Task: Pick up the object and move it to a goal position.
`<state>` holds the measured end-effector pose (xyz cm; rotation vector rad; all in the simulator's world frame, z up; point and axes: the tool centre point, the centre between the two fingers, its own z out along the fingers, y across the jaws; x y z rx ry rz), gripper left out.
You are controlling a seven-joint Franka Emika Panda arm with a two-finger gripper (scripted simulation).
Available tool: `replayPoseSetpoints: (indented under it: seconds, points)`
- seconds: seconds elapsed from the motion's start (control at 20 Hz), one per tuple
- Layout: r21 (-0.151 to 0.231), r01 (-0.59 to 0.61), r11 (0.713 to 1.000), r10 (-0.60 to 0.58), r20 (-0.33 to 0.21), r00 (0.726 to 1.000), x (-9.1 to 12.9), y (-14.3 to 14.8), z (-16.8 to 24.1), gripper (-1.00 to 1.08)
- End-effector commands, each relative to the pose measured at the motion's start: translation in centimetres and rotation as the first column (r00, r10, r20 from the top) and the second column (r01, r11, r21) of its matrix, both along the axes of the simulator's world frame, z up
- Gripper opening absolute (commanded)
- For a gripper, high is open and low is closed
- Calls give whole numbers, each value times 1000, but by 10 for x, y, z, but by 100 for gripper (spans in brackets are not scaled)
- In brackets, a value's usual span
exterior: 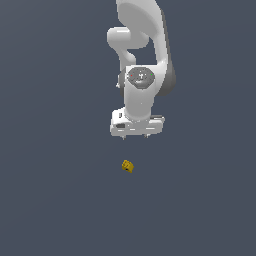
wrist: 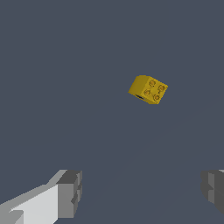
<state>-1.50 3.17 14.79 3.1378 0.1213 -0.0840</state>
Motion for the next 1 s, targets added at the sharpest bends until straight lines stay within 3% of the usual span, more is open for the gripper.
replayPoseSetpoints:
  seconds: [0.0,0.5,0.95]
  points:
    - [0,0,1000,0,0,1000,0,0,0,100]
    - [26,-48,999,48,-15,999,-10,41,-3,100]
    - [25,-77,997,77,-12,997,-6,38,-5,100]
